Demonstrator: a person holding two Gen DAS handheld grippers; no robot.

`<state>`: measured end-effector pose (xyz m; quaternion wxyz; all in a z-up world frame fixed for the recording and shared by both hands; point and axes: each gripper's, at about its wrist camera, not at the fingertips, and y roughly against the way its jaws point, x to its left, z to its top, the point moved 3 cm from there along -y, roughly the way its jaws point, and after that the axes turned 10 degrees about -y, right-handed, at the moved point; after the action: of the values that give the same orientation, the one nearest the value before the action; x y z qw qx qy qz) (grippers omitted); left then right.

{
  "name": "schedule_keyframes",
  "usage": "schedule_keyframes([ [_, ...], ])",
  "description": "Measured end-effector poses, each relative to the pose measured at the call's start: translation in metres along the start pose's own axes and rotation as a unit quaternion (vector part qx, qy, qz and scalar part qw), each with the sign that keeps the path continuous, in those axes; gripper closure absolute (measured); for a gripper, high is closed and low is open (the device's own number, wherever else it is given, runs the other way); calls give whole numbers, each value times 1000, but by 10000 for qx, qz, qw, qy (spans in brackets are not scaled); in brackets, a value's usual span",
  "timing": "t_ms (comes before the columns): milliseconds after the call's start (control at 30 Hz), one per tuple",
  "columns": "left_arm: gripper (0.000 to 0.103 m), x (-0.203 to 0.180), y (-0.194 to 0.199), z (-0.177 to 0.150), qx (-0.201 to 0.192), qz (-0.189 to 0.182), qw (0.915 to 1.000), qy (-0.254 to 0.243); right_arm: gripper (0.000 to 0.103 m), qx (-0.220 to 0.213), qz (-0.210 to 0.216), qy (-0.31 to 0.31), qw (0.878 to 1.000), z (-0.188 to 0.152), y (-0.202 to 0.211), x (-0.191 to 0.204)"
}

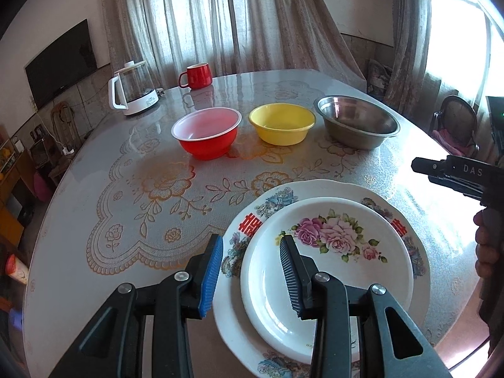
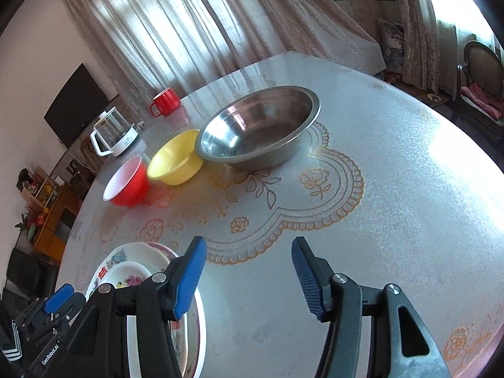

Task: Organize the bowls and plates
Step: 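Move the left tool to the steel bowl and grip its rim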

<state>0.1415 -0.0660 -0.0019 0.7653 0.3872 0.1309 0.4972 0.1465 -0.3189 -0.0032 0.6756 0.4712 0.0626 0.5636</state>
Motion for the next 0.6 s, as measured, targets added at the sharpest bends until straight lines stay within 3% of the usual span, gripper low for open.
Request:
schedule_keyframes([
  [267, 65, -10, -22, 30, 306, -527, 9981, 16, 45, -287, -185, -259, 9991, 41, -5, -19],
  [600, 65, -31, -46, 80, 253, -1016, 9945, -37, 45, -464, -440, -372, 9973, 87, -29, -28],
])
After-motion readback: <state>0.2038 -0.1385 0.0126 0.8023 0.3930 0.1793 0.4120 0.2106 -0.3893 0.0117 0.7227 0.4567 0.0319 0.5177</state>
